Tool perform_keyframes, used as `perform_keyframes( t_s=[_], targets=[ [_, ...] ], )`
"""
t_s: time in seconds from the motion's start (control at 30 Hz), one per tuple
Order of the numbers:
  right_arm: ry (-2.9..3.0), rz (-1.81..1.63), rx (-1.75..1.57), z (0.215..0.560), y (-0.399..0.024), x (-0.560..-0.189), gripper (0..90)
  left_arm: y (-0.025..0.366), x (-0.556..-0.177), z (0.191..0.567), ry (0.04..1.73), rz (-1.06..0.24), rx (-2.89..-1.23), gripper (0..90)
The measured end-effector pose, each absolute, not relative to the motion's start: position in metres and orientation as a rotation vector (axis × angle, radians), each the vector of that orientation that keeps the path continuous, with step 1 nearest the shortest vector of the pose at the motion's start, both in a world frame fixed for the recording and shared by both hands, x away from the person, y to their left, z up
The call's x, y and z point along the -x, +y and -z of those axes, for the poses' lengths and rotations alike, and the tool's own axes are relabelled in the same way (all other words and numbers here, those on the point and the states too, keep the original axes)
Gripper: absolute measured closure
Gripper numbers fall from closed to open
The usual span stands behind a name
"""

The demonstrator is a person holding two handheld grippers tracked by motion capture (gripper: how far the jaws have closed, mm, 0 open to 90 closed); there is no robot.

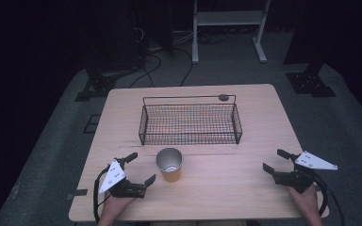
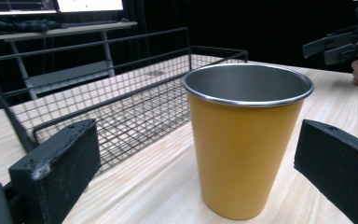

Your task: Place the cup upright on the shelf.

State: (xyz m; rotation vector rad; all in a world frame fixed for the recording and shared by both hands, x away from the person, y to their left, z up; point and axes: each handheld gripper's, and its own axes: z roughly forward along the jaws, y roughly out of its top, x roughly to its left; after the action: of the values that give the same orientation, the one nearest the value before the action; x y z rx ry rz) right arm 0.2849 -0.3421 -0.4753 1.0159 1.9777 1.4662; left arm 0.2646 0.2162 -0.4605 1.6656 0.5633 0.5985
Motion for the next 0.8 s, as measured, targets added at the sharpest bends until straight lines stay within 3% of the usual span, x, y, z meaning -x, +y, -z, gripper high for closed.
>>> perform_keyframes(
  t_s=[0.8],
  targets=[
    [1.975,-1.472,-1.017,0.475,-0.343,-0.285,12.8,0.169,-0.278,0.466,0.517,-0.508,-1.765,0.0]
  ],
)
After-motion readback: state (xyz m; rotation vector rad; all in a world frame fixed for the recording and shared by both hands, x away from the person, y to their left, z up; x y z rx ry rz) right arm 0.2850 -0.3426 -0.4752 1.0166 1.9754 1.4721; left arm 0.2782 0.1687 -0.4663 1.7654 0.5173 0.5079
